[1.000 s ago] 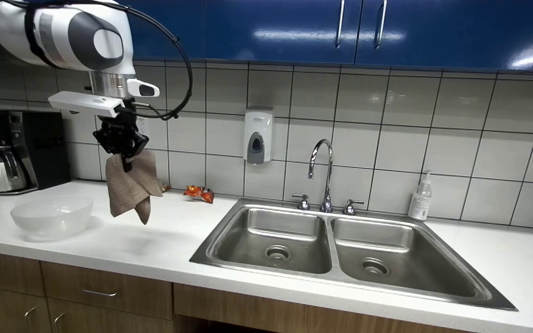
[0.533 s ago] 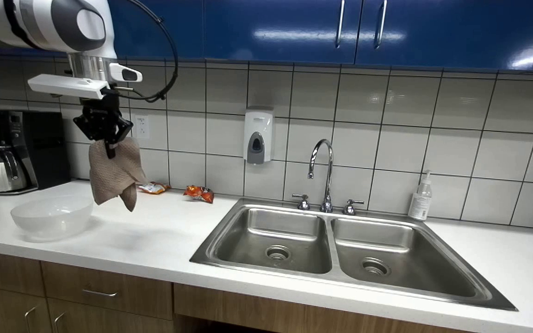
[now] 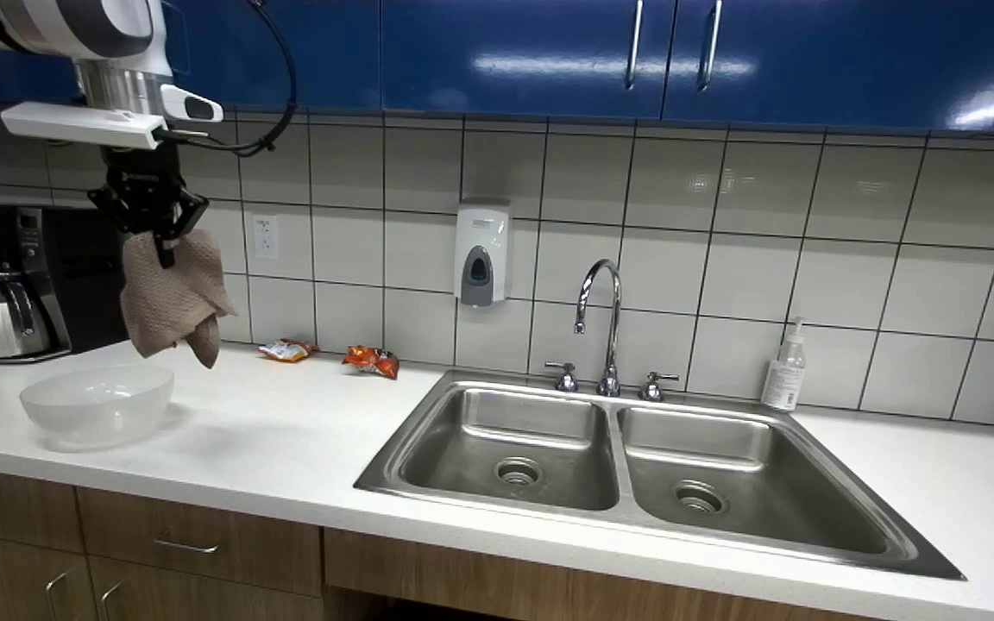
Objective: Put the towel in the plastic bowl
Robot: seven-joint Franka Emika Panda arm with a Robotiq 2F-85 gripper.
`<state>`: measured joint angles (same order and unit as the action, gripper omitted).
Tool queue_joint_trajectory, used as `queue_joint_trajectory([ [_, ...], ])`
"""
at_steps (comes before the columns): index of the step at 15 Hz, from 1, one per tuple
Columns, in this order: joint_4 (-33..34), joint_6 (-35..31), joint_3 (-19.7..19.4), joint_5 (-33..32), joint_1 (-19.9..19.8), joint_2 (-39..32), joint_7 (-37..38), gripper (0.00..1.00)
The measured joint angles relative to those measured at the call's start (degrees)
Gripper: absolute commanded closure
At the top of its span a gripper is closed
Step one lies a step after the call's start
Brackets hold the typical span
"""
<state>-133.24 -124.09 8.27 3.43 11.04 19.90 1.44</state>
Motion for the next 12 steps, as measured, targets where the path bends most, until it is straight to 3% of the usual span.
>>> queue_joint_trajectory([
  [6,3.7,4.0,3.0,0.0,2.5,-2.1,-0.6,0.98],
  [12,9.1,4.5,6.2,-0.4,3.9,-9.0,-0.6,0.98],
])
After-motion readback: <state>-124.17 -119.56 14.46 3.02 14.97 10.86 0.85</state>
